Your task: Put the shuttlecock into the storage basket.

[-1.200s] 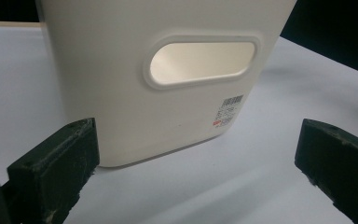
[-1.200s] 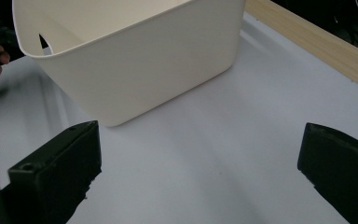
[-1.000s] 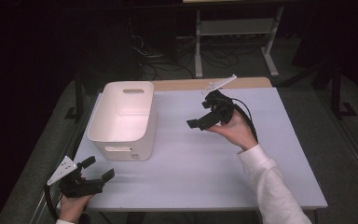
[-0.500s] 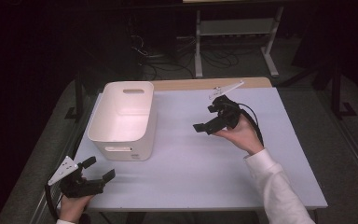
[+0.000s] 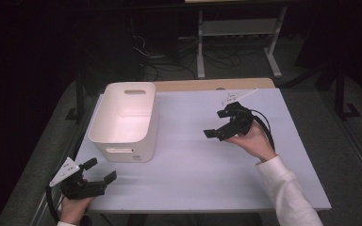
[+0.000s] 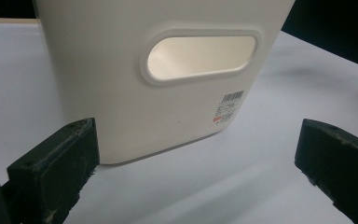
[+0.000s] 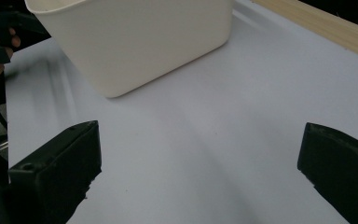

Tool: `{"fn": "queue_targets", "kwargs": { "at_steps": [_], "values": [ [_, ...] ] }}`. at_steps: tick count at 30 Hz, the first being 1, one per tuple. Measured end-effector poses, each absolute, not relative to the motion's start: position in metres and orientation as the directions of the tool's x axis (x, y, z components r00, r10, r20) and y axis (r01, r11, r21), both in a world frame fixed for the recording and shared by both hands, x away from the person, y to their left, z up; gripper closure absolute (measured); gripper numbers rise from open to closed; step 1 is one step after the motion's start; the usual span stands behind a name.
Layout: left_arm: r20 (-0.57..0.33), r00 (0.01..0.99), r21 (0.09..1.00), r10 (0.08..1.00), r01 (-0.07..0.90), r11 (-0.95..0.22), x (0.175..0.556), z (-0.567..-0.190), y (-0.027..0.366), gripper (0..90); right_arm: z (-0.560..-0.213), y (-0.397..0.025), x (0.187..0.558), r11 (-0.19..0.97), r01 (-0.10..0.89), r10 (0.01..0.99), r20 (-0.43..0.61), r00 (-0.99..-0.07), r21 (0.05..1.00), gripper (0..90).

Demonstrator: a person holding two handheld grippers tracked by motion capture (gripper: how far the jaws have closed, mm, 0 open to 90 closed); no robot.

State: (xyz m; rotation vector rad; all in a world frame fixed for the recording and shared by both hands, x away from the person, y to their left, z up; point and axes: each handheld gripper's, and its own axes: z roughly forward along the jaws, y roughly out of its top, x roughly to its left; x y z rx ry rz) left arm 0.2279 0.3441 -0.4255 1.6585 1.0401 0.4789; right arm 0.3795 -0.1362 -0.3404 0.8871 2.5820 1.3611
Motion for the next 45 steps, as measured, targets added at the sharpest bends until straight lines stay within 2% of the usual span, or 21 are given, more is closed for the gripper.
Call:
{"fn": "queue_targets", "kwargs": {
  "at_steps": [19,45],
  "values": [
    [-0.181,0.527,0.923,0.831,0.383,-0.042,0.226,-0.424,0.345,0.0,-0.356,-0.172,0.366,0.362,0.483,0.57,0.221,-0.792,0.797,0.0],
    [-0.185,0.525,0.926,0.831,0.377,-0.032,0.225,-0.423,0.344,0.0,-0.377,-0.209,0.346,0.325,0.505,0.624,0.221,-0.75,0.8,0.0]
  ]
}}
